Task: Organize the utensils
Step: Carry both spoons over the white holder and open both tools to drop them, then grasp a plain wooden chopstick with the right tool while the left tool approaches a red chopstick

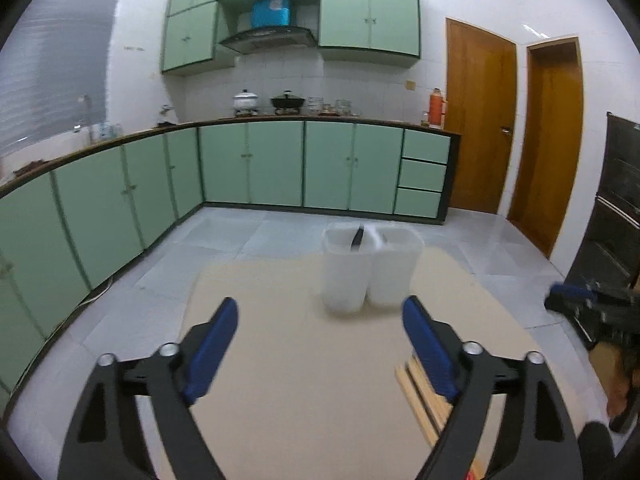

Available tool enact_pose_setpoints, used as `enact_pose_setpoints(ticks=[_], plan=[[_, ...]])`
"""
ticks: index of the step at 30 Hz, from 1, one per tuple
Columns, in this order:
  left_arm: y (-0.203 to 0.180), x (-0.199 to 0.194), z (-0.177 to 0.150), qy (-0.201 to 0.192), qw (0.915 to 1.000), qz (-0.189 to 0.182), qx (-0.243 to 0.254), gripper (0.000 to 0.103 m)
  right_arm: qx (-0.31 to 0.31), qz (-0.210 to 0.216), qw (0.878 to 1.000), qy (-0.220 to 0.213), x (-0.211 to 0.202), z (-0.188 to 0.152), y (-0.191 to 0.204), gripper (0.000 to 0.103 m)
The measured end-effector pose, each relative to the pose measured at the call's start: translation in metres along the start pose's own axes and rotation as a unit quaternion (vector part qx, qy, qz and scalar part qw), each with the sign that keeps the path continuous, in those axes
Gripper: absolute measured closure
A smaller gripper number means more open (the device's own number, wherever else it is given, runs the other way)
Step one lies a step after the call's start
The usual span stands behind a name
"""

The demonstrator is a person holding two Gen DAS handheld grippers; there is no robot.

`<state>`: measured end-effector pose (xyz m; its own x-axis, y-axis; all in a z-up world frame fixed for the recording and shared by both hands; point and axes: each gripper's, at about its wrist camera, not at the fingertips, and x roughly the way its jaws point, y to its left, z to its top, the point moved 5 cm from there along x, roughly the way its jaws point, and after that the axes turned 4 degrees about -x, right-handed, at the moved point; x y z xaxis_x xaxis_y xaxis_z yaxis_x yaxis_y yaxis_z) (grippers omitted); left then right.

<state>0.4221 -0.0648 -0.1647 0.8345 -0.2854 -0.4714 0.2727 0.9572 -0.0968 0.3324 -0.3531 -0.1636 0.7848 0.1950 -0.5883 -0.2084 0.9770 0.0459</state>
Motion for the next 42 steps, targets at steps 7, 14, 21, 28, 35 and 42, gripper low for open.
enact_pose_setpoints(ticks=[7,14,21,28,35,42], plan=[[-0.019,-0.066,-0.094,0.029,0.9995,0.009,0.003,0.016,-0.001,-0.004,0.999,0.046,-0.023,-0.116,0.052,0.068],[-0.003,-0.101,-0.127,0.010,0.9985,0.035,-0.039,0.012,-0.017,0.007,0.995,0.096,-0.006,-0.167,0.082,0.068],[-0.017,-0.082,-0.160,0.053,0.9975,0.023,-0.040,0.012,-0.005,0.009,0.994,0.108,0.011,-0.169,0.073,0.080],[-0.050,-0.067,-0.182,0.076,0.9971,0.002,-0.004,0.013,0.015,0.012,0.995,0.101,0.007,-0.169,0.050,0.092],[-0.090,-0.040,-0.198,0.102,0.9935,-0.018,0.049,0.024,0.011,0.011,0.995,0.098,0.015,-0.165,0.042,0.094],[-0.108,-0.021,-0.211,0.131,0.9887,-0.024,0.069,0.024,0.028,0.011,0.995,0.097,0.011,-0.167,0.030,0.094]])
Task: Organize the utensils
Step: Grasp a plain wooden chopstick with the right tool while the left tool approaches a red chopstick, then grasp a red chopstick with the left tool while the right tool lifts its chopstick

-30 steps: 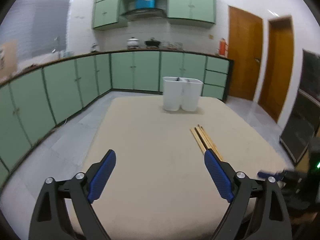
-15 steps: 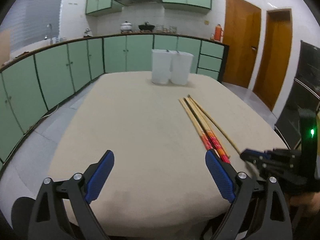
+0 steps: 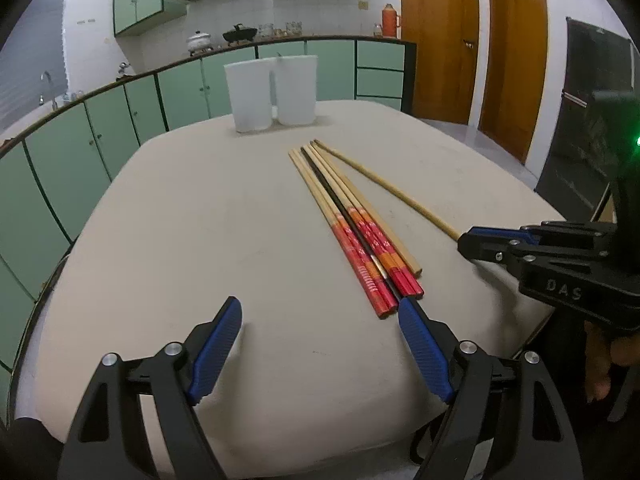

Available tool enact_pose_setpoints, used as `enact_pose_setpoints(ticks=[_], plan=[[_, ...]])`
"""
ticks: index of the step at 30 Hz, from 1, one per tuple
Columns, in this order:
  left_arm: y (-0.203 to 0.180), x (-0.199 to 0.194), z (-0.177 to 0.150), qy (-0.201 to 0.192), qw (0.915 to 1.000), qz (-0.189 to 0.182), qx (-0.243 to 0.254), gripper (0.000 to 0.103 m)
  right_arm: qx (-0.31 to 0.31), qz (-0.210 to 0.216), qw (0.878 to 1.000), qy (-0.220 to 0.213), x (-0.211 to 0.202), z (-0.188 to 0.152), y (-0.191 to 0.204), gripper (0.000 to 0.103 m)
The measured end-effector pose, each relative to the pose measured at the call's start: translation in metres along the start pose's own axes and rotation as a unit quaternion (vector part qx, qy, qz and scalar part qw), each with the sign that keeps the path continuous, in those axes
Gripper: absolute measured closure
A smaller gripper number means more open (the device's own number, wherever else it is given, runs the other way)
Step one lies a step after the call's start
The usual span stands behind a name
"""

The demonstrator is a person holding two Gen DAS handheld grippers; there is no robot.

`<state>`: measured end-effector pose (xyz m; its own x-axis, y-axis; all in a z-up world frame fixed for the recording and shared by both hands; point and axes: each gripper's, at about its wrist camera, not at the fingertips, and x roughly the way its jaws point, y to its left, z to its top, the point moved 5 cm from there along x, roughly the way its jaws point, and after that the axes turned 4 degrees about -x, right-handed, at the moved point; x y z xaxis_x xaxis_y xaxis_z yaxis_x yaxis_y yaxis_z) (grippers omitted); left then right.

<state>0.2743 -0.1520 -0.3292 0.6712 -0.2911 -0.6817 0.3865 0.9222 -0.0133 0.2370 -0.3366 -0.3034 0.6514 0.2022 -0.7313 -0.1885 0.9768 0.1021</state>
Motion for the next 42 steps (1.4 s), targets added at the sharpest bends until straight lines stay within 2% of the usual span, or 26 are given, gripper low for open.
enact_pose_setpoints(ticks=[4,11,15,16,17,18,20,21,25,28,32,34,36,37,38,42], plan=[[0.000,0.007,0.001,0.009,0.9999,0.006,0.001,0.024,0.005,0.003,1.000,0.000,0.000,0.000,0.000,0.094],[0.020,0.010,0.007,0.009,0.9989,0.019,-0.041,0.025,0.003,0.001,1.000,0.001,0.001,0.002,0.000,0.091],[0.012,0.007,0.008,-0.002,0.9998,0.011,-0.018,0.025,-0.003,-0.004,1.000,-0.001,0.003,0.003,0.002,0.089],[0.009,0.008,0.008,-0.002,0.9999,0.011,-0.011,0.029,-0.003,-0.005,1.000,-0.001,0.004,0.004,0.003,0.089],[0.008,0.010,0.008,0.000,0.9999,0.010,-0.007,0.038,-0.004,-0.007,1.000,-0.002,0.004,0.004,0.003,0.089],[0.008,0.011,0.007,0.004,0.9999,0.008,-0.008,0.040,-0.005,-0.008,1.000,-0.002,0.005,0.005,0.003,0.089],[0.013,0.010,0.009,0.003,0.9998,0.009,-0.019,0.052,-0.005,-0.008,1.000,-0.002,0.006,0.005,0.003,0.089],[0.016,0.009,0.009,0.005,0.9996,0.008,-0.026,0.053,-0.005,-0.008,1.000,-0.002,0.006,0.006,0.003,0.089],[0.024,0.005,0.005,0.012,0.9993,0.007,-0.034,0.052,-0.004,-0.009,1.000,-0.001,0.006,0.005,0.004,0.089],[0.024,0.002,0.004,0.012,0.9994,0.006,-0.031,0.045,-0.005,-0.009,1.000,-0.001,0.006,0.005,0.003,0.088],[0.024,0.008,0.006,0.008,0.9993,0.016,-0.031,0.047,-0.004,-0.012,1.000,-0.002,0.006,0.006,0.004,0.088],[0.026,0.010,0.007,0.003,0.9992,0.019,-0.035,0.056,-0.004,-0.017,1.000,-0.004,0.007,0.006,0.005,0.088],[0.030,0.011,0.009,-0.004,0.9986,0.023,-0.047,0.075,-0.006,-0.028,1.000,-0.008,0.007,0.006,0.006,0.092],[0.033,0.011,0.009,-0.006,0.9982,0.025,-0.054,0.087,-0.004,-0.033,0.999,-0.011,0.006,0.005,0.008,0.095],[0.038,0.012,0.009,-0.009,0.9974,0.033,-0.064,0.094,0.001,-0.042,0.999,-0.014,0.006,0.004,0.007,0.097],[0.050,0.011,0.009,-0.018,0.9938,0.070,-0.084,0.097,0.011,-0.074,0.997,-0.023,0.005,0.005,0.007,0.097]])
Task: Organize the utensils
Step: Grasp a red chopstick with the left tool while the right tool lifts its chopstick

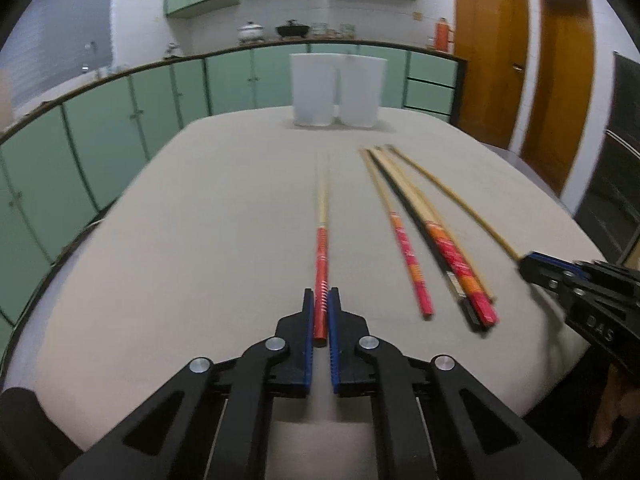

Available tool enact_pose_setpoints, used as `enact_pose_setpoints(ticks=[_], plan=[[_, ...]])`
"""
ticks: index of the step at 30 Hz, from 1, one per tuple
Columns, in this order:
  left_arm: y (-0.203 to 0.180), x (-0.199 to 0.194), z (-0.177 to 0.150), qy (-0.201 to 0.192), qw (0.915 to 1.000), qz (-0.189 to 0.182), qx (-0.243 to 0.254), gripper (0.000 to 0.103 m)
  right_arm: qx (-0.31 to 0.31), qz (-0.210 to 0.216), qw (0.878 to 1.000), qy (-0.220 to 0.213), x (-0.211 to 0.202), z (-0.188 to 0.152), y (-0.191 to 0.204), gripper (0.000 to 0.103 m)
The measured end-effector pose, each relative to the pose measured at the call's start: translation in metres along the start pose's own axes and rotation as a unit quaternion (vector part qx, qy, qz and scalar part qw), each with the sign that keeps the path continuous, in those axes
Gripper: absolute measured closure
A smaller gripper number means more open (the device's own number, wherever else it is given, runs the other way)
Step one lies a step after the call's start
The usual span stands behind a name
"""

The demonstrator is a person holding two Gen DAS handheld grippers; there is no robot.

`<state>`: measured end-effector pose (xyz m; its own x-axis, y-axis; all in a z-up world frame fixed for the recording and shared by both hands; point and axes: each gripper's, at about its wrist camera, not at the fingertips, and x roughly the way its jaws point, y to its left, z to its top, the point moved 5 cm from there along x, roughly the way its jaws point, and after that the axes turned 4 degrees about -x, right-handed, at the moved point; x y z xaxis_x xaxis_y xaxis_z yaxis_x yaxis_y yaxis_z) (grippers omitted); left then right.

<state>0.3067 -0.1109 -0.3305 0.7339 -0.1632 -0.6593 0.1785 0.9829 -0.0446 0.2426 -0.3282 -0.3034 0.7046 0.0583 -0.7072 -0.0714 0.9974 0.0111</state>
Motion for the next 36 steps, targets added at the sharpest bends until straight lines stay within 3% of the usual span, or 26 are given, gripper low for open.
enact_pose_setpoints(ticks=[4,6,8,11,14,16,20,29,36], plan=[[0.012,0.000,0.001,0.002,0.9996,0.022,-0.018,0.097,0.015,-0.016,1.000,-0.002,-0.001,0.001,-0.007,0.097],[0.012,-0.001,0.001,0.004,0.9997,0.020,-0.015,0.095,0.015,0.002,1.000,0.002,-0.001,-0.001,-0.006,0.093],[0.010,-0.002,0.000,0.007,0.9999,0.012,-0.006,0.083,0.009,0.008,1.000,0.000,-0.003,-0.002,-0.003,0.092],[0.009,-0.002,-0.001,0.009,0.9999,0.006,-0.002,0.078,0.010,0.012,1.000,0.003,-0.003,-0.004,-0.004,0.091],[0.009,-0.001,0.000,0.011,0.9999,-0.001,0.002,0.081,0.010,0.014,1.000,0.005,-0.001,-0.003,-0.005,0.092],[0.010,0.000,0.002,0.014,0.9998,-0.011,-0.004,0.095,0.009,0.015,1.000,0.006,-0.001,-0.002,-0.004,0.096],[0.012,-0.008,0.011,0.014,0.9995,-0.021,-0.017,0.097,0.017,0.019,1.000,-0.011,-0.016,0.008,-0.005,0.096],[0.019,-0.063,0.065,-0.019,0.9990,-0.033,-0.025,0.097,0.016,0.029,0.996,-0.079,-0.081,0.072,-0.004,0.096],[0.021,-0.088,0.114,-0.040,0.9977,-0.051,-0.021,0.097,-0.018,0.037,0.993,-0.113,-0.103,0.130,0.001,0.096]])
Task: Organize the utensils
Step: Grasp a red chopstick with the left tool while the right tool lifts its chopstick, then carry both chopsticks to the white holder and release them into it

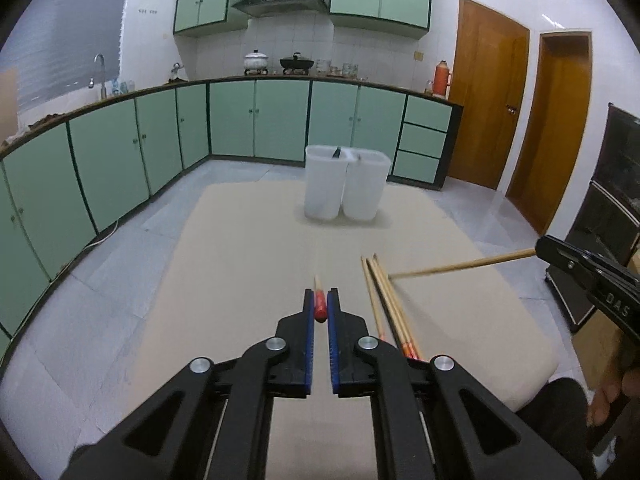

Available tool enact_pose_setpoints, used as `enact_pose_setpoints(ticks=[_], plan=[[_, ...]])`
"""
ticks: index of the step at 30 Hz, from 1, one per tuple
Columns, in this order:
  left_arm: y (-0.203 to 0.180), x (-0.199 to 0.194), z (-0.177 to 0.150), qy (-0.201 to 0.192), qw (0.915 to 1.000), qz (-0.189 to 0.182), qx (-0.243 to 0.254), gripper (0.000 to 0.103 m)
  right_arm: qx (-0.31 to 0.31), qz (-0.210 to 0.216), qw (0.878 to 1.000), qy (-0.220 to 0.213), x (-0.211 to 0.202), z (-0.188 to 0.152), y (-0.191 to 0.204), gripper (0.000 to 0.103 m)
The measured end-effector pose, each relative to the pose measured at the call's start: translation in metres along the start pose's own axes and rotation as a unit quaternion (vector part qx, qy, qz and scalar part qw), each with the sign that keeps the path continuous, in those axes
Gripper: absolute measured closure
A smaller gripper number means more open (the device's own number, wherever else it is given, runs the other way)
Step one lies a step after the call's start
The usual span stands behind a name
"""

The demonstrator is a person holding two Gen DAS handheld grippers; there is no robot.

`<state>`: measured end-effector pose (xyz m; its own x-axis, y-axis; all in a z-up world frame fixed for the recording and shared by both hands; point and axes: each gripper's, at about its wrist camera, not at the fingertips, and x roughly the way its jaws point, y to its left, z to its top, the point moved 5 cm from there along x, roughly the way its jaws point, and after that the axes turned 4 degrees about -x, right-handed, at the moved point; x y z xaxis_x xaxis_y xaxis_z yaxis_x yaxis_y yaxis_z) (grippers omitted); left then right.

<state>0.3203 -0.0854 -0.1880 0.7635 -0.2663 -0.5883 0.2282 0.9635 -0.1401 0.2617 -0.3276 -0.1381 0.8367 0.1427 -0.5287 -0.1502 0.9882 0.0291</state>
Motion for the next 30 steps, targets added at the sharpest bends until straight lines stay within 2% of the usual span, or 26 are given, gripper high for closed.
enact_pose_setpoints(ticks=[4,10,18,30], plan=[[-0.003,-0.002,0.018,0.013,0.9998,-0.012,0.007,0.097,-0.022,0.005,1.000,-0.002,0.005,0.024,0.002,0.097],[-0.006,0.005,0.038,0.033,0.9990,-0.021,0.021,0.097,-0.045,0.020,0.999,0.020,0.027,0.052,0.002,0.097],[-0.008,0.013,0.057,0.038,0.9983,-0.027,0.035,0.097,-0.041,0.037,0.997,0.052,0.054,0.076,-0.014,0.097],[-0.003,0.023,0.090,0.052,0.9966,-0.048,0.043,0.097,-0.039,0.051,0.994,0.092,0.057,0.106,-0.027,0.097]])
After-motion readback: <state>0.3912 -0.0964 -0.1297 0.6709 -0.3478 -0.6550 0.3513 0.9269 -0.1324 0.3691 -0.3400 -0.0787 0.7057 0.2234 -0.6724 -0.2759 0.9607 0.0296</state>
